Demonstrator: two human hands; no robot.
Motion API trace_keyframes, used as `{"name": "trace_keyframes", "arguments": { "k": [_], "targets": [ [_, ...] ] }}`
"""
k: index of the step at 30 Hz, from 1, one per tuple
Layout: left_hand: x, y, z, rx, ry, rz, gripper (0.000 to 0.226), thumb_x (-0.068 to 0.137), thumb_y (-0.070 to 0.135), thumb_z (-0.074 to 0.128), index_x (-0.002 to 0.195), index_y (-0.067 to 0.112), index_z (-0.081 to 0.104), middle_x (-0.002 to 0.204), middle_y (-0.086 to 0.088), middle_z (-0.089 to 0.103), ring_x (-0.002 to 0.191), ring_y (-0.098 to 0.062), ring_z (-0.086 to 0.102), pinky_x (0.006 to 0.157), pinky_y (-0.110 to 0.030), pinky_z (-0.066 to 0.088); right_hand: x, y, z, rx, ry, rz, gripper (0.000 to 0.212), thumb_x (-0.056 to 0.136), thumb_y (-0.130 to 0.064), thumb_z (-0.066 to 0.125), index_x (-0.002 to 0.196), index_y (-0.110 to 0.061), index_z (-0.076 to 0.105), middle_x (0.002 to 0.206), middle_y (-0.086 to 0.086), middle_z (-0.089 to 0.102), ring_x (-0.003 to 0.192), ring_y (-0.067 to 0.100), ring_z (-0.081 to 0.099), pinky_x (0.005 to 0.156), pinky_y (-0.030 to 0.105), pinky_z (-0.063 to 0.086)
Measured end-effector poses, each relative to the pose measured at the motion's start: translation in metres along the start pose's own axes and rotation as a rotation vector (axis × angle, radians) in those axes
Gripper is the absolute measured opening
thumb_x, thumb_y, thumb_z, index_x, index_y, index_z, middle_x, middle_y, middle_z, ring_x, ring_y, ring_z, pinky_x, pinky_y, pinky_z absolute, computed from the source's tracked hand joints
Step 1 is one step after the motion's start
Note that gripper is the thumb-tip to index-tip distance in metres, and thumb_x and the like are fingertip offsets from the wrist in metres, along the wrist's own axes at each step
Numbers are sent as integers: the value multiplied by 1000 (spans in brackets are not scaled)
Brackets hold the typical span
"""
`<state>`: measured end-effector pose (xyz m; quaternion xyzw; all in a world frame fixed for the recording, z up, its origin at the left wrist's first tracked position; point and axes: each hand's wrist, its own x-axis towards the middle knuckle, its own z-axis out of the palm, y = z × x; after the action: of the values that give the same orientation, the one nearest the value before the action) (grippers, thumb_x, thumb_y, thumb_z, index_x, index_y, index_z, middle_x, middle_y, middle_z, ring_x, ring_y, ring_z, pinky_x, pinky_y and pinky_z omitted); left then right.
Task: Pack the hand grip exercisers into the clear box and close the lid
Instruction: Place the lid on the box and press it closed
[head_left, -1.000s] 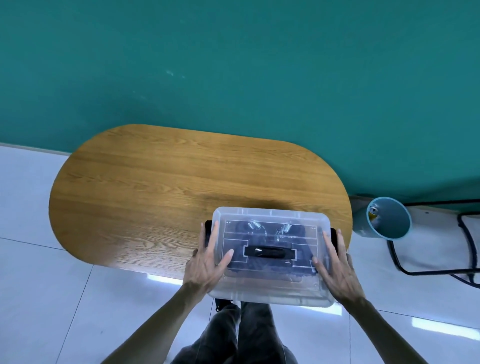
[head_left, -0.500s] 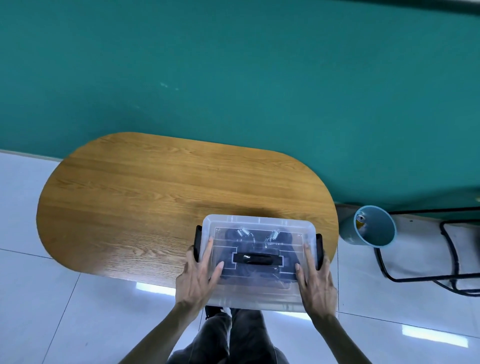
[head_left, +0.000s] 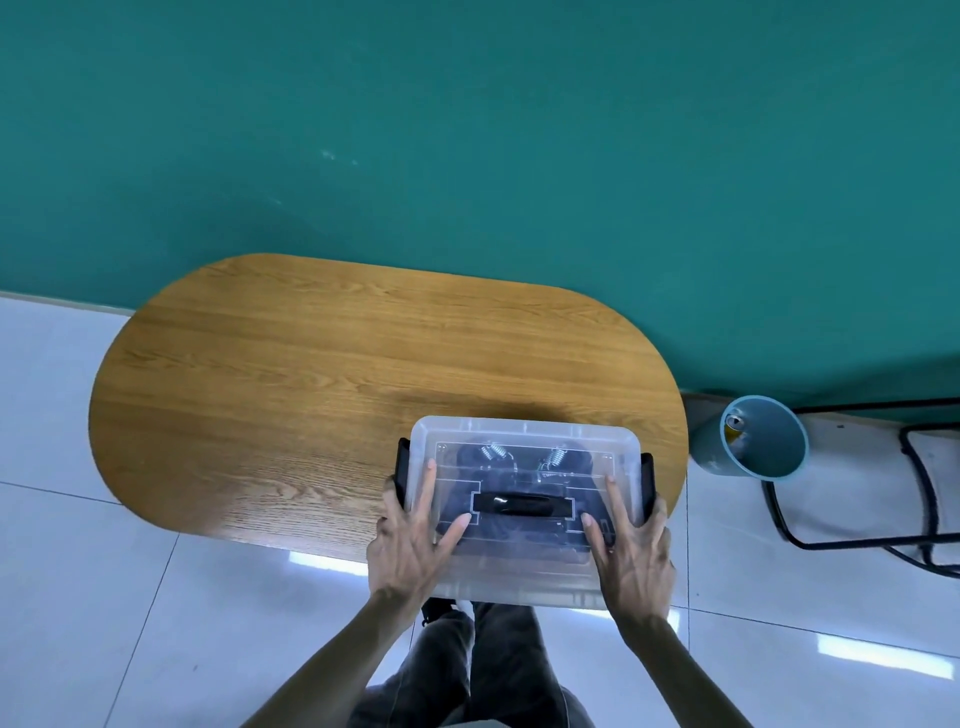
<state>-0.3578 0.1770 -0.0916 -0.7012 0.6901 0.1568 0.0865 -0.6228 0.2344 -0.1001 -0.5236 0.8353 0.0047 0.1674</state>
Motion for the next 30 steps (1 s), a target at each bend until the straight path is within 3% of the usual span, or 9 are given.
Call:
{"name": "trace_keyframes", "arguments": {
  "k": [9,14,17,20,22,25,26,28,30],
  "targets": [
    [1,3,9,55,-11,44,82,92,79,18,158,42,-13,144,-26,41,45,-7,39,32,-18,25,-5,-12,-3,17,-11,16,72,96,-53,46,158,-45,11,142,28,32,101,47,61,51,49,60],
    [3,-1,11,36,26,58,80,94,78,21,158,42,-10,137,-25,44,45,-5,36,32,-16,23,-6,-9,-4,-17,21,-32,69,93,-55,24,158,-43,6,143,29,27,102,48,62,54,51,60],
    [-2,-5,10,19,46,72,77,96,74,18,157,42,-15,130,-22,43,54,-9,47,36,-18,42,-6,-10,-8,-43,37,-51,69,93,-54,22,159,-42,7,142,29,27,103,48,63,57,52,61],
    [0,-6,5,-13,49,95,70,101,70,12,158,39,-14,147,-29,35,96,-28,65,74,-37,62,-6,-9,-15,-54,47,-56,64,100,-48,32,159,-40,10,143,31,32,110,50,60,74,56,61],
    [7,-7,-4,-45,80,129,72,101,68,14,161,33,-3,162,-32,14,131,-40,51,100,-49,52,-4,-8,-18,-100,49,-78,58,106,-42,36,159,-36,16,147,34,37,120,51,55,91,57,54],
    [21,-3,-27,-9,38,194,76,100,70,9,161,26,-4,167,-23,-5,148,-26,21,116,-48,33,8,-17,-32,-169,21,-71,58,101,-46,32,154,-24,37,146,32,44,121,49,54,95,56,49],
    [27,-1,-38,16,-6,197,78,100,70,6,162,23,-1,166,-22,5,146,-22,24,116,-45,34,13,-23,-40,-187,25,-88,58,100,-46,30,150,-20,44,142,30,49,116,48,57,91,54,51],
    [41,7,-62,88,-31,215,79,100,67,7,157,16,28,148,-17,38,130,-22,44,106,-40,45,24,-38,-61,-242,32,-131,54,102,-43,26,141,-15,50,135,22,56,108,41,59,85,47,52],
    [51,15,-86,149,-30,259,71,103,62,11,129,15,58,118,-9,59,107,-19,56,92,-33,51,34,-56,-87,-246,-42,-174,45,104,-41,28,135,-16,50,129,13,58,111,32,57,87,41,50]
  ]
}}
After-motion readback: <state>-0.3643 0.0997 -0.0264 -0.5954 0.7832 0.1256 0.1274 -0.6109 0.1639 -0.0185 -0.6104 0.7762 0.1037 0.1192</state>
